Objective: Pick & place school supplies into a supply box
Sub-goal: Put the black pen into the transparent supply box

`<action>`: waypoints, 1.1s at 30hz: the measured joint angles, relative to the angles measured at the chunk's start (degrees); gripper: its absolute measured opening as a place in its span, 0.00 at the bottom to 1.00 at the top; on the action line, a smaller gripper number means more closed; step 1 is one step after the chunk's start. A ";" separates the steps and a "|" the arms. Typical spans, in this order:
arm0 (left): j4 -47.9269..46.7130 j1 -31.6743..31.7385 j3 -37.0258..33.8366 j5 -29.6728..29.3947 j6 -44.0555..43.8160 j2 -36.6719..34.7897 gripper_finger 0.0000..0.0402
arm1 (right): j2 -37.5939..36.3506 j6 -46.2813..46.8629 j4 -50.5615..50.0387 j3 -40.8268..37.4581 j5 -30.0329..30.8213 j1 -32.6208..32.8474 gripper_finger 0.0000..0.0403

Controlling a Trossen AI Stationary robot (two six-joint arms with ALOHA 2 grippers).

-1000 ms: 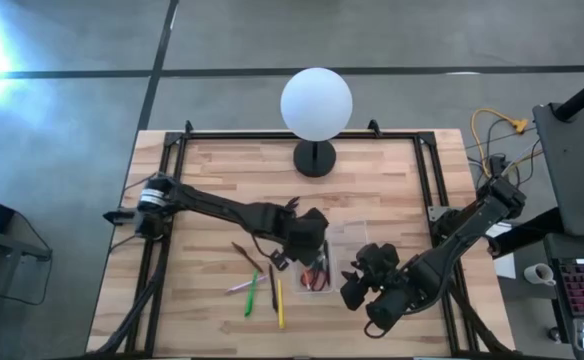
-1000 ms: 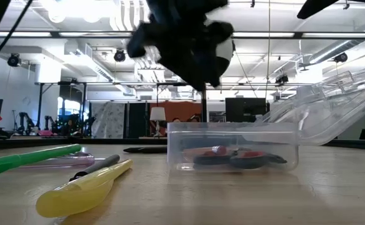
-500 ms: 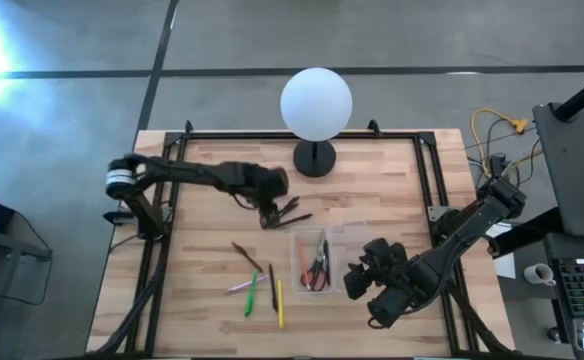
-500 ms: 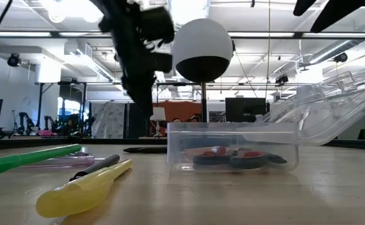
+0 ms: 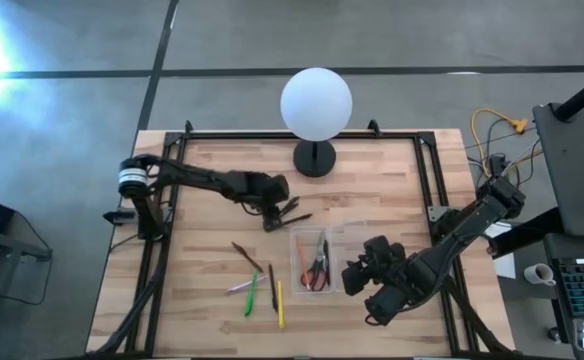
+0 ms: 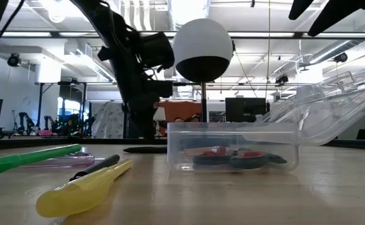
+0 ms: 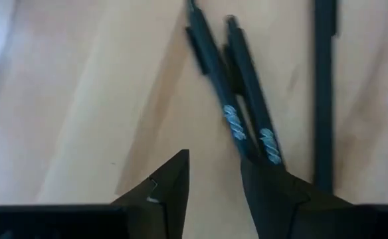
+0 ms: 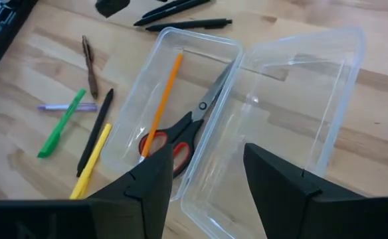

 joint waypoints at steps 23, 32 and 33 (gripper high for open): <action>1.82 -0.05 1.99 4.35 -5.51 1.06 0.30 | 0.05 1.54 0.10 -0.77 0.09 -0.17 0.44; 2.67 -0.51 2.15 7.58 -5.57 1.57 0.30 | 0.07 1.32 0.00 -1.62 0.09 -0.17 0.44; 2.82 -0.68 2.15 7.54 -5.57 1.85 0.30 | 0.07 1.32 0.03 -1.74 0.09 -0.17 0.44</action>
